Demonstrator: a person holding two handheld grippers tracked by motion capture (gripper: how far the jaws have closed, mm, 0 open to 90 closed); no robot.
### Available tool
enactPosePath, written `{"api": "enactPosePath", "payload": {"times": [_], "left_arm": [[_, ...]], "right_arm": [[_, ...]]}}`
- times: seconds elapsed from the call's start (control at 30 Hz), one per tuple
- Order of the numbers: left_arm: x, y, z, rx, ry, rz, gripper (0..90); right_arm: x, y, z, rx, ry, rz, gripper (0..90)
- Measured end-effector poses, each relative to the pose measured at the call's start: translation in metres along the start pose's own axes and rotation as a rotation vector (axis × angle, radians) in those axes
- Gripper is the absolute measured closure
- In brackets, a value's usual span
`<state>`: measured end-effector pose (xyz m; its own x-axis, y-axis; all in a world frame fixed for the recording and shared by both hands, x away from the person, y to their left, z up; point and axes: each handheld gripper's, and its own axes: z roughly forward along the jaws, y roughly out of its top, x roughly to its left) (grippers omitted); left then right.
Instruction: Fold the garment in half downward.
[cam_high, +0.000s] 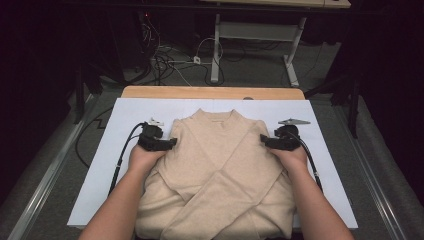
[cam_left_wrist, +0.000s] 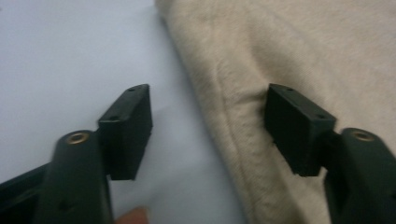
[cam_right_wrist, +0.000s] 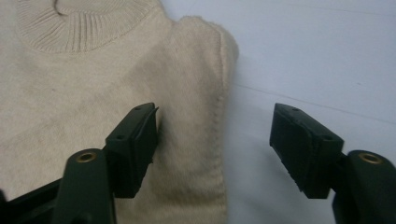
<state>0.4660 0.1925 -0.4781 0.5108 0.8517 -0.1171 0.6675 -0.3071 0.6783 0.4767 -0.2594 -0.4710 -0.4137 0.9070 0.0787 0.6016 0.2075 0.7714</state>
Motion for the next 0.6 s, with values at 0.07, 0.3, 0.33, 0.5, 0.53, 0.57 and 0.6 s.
{"api": "enactPosePath", "payload": {"times": [0.07, 0.3, 0.33, 0.5, 0.53, 0.57, 0.6], "left_arm": [[-0.004, 0.004, 0.003, 0.003, -0.010, 0.009, 37.1], [-0.012, 0.006, 0.007, -0.013, -0.050, 0.023, 68.5], [-0.012, 0.006, 0.006, -0.015, -0.044, 0.027, 73.3], [-0.009, 0.011, 0.004, -0.029, -0.003, 0.040, 78.5], [-0.007, 0.013, 0.001, -0.037, 0.008, 0.039, 78.6], [-0.004, 0.016, -0.001, -0.050, 0.012, 0.031, 78.7], [-0.001, 0.020, -0.004, -0.062, 0.014, 0.026, 79.1]], "right_arm": [[0.002, 0.003, 0.006, 0.013, 0.005, -0.006, 37.5], [0.009, 0.008, 0.016, 0.039, 0.027, -0.033, 63.2], [0.009, 0.008, 0.016, 0.037, 0.045, -0.032, 70.5], [0.006, 0.012, 0.008, -0.008, 0.012, -0.038, 82.6], [0.005, 0.014, 0.006, -0.024, 0.004, -0.028, 82.9], [0.002, 0.017, 0.003, -0.039, -0.007, -0.023, 83.0], [0.000, 0.020, 0.000, -0.055, -0.007, -0.010, 83.0]]}}
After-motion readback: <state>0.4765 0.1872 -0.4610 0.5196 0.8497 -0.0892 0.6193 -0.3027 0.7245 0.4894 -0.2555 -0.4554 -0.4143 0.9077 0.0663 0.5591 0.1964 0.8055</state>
